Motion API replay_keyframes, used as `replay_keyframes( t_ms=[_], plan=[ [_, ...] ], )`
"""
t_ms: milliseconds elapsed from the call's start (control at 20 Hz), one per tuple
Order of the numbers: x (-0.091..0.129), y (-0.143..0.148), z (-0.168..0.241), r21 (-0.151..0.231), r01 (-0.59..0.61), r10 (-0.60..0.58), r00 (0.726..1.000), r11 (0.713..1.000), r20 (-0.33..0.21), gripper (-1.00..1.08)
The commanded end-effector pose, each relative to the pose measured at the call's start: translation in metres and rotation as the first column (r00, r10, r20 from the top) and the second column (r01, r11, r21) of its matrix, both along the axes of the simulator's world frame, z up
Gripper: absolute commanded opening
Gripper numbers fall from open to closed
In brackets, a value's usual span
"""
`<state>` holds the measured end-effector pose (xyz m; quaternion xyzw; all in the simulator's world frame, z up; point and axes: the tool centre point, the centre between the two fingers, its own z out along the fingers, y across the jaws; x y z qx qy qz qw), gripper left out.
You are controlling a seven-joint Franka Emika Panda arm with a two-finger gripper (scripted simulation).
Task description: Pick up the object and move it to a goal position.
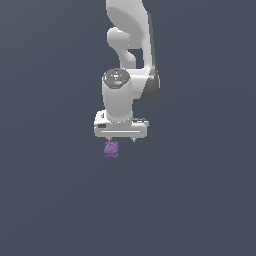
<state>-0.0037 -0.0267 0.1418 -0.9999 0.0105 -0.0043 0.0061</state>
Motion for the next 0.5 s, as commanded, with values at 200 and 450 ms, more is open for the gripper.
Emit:
replay_keyframes(
  t_ms=[200,450],
  plan=[
    [-0.009,-0.042,-0.04,-0.009,0.018,-0.018,1.0,1.0,-0.007,1.0],
    [-0.013,-0.054,-0.052,-0.012,0.023,-0.023,1.0,1.0,-0.009,1.0]
  ],
)
